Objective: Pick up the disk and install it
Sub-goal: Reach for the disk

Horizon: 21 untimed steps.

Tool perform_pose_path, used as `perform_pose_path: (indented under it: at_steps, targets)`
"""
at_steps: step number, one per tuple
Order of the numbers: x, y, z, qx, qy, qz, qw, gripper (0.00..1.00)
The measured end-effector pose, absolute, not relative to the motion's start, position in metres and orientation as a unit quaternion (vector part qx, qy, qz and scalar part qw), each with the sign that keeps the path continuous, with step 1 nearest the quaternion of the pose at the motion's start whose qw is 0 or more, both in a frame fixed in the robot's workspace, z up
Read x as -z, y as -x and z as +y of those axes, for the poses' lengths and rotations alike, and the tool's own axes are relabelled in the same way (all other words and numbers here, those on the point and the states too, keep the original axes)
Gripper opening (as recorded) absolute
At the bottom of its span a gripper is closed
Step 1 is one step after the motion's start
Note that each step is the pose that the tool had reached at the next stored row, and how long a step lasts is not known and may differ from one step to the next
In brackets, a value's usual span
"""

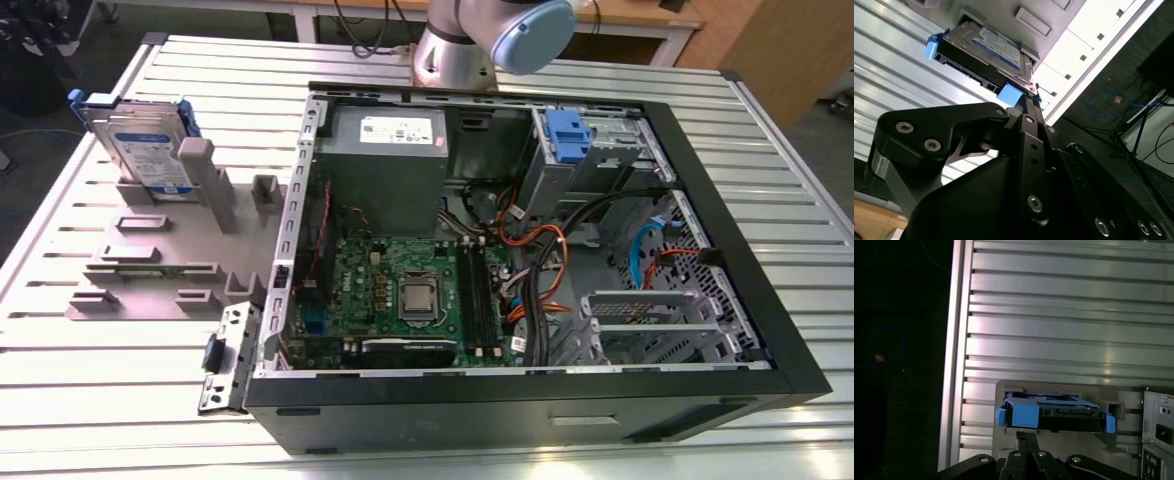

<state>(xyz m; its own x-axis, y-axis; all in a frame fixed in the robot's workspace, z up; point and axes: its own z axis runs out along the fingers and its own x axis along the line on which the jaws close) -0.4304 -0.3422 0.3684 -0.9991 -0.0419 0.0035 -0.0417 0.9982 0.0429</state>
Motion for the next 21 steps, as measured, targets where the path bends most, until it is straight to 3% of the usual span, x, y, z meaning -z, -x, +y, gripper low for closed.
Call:
perform_pose_path:
  at_steps: [21]
  targets:
    - [-0.366, 0.422, -0.342, 0.021, -0.021, -1.000, 0.003, 0.11]
